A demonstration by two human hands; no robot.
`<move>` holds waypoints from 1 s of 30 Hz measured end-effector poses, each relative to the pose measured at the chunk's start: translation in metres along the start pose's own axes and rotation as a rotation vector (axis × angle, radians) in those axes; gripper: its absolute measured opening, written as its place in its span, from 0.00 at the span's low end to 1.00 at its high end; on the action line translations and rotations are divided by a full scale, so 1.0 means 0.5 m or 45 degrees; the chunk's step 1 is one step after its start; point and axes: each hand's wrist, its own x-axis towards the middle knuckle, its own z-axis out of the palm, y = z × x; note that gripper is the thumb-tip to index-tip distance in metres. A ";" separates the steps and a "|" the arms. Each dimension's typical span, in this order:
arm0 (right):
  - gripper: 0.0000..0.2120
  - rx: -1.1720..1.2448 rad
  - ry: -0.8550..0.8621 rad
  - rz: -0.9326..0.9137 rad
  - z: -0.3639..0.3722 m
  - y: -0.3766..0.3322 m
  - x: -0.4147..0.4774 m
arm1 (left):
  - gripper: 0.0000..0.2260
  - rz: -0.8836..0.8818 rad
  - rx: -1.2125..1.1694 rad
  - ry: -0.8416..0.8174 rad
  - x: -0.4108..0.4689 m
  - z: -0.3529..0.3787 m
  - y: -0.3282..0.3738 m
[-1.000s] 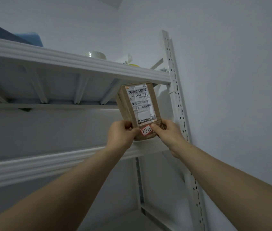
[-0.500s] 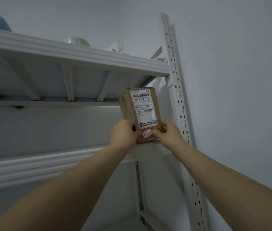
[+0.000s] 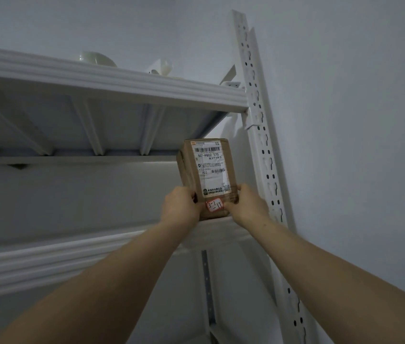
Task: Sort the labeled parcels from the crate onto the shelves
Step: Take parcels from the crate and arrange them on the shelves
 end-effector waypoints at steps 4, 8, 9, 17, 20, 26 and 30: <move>0.20 -0.012 -0.006 0.004 -0.008 -0.009 -0.020 | 0.08 -0.045 0.009 -0.021 -0.019 -0.013 0.010; 0.22 -0.017 0.040 -0.003 -0.029 -0.018 -0.062 | 0.13 -0.017 0.040 0.027 -0.055 -0.044 0.022; 0.23 -0.029 0.041 0.003 -0.038 -0.018 -0.077 | 0.15 0.013 0.064 0.060 -0.068 -0.052 0.024; 0.29 -0.115 0.080 0.146 -0.130 -0.032 -0.268 | 0.19 0.213 -0.099 0.007 -0.193 -0.092 0.030; 0.28 -0.135 0.128 0.266 -0.161 -0.035 -0.386 | 0.21 0.236 -0.233 -0.212 -0.286 -0.100 0.024; 0.28 -0.365 0.090 0.612 -0.236 -0.007 -0.691 | 0.23 0.266 -0.353 -0.808 -0.519 -0.069 0.025; 0.28 -0.489 0.153 0.915 -0.337 0.001 -0.928 | 0.23 0.401 -0.389 -1.124 -0.703 -0.062 0.088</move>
